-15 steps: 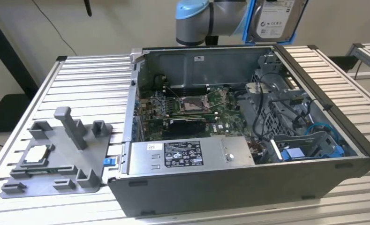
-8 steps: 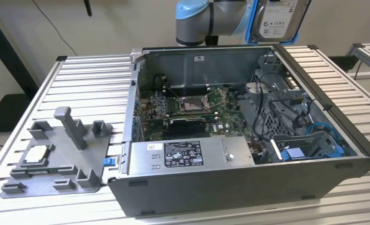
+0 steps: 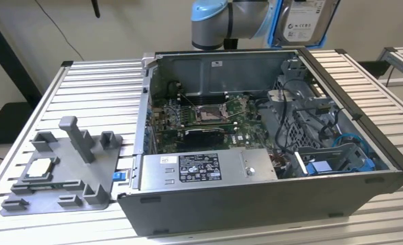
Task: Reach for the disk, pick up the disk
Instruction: 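Pick up the disk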
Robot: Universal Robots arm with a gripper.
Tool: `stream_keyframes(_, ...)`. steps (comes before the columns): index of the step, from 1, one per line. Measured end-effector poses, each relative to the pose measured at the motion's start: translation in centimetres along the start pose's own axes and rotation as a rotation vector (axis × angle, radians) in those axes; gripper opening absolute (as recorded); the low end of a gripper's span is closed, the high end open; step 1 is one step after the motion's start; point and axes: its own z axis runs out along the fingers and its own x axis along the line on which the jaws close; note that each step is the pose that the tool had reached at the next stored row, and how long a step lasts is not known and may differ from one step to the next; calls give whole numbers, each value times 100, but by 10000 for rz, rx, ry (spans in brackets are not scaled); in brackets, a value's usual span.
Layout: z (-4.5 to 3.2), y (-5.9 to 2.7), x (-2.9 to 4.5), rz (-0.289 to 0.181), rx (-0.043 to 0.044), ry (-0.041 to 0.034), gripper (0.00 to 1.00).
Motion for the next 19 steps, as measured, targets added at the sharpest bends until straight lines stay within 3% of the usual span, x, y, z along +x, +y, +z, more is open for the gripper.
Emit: stream_keyframes(19, -3, -9, 307, 0, 0, -1, 0)
